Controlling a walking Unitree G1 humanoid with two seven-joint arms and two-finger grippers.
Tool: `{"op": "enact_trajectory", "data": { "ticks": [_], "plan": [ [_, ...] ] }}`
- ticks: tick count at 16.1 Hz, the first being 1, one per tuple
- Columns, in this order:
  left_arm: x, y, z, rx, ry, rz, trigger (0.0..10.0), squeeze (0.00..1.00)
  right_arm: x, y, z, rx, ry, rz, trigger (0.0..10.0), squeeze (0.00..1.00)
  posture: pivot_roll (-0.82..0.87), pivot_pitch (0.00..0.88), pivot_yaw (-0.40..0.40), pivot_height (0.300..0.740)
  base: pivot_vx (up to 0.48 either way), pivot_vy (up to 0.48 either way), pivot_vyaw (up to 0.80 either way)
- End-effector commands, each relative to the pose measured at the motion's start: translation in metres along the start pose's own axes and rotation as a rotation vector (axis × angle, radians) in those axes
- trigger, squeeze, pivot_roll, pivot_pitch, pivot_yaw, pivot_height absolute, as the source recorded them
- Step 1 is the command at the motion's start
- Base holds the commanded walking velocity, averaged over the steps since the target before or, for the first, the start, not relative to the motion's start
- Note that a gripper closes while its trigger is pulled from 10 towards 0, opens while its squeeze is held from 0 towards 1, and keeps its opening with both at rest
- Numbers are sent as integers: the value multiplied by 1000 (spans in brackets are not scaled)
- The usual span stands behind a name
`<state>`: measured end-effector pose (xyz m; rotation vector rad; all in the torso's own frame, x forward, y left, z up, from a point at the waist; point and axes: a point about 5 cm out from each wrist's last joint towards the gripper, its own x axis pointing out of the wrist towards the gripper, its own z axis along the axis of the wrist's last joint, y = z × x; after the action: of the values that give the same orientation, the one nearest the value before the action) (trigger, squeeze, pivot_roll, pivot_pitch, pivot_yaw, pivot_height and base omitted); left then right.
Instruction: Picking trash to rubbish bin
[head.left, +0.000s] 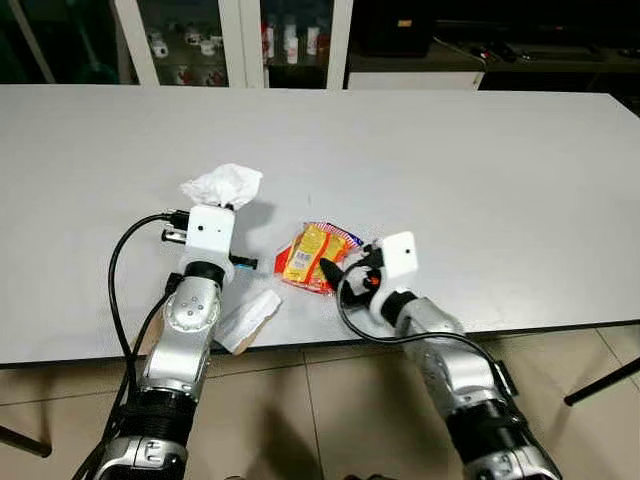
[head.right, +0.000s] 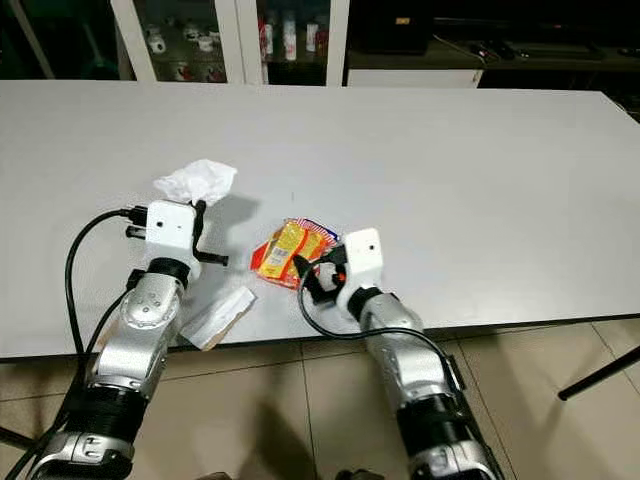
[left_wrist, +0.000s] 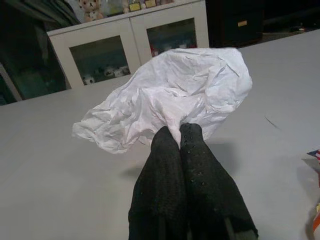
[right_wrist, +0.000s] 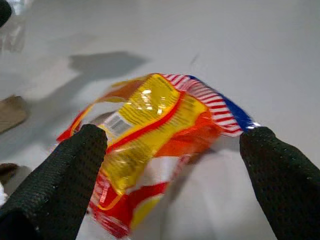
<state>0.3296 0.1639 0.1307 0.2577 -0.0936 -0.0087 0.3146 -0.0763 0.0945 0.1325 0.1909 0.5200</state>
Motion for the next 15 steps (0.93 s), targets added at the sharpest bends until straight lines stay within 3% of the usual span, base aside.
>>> {"op": "enact_trajectory", "data": {
  "ticks": [1,8,15],
  "plan": [
    [-1,-3,2,4,2,-29,10000,0,3,-1,2,16,-8,-5,10000,0,31,58,-32,740,0,0,0],
    [-9,-1,5,15,3,-51,10000,0,19,15,-8,52,6,14,10000,0,66,87,-11,740,0,0,0],
    [-22,1,7,34,26,-78,10000,0,24,23,-23,62,42,14,10000,0,96,145,15,740,0,0,0]
  ]
}}
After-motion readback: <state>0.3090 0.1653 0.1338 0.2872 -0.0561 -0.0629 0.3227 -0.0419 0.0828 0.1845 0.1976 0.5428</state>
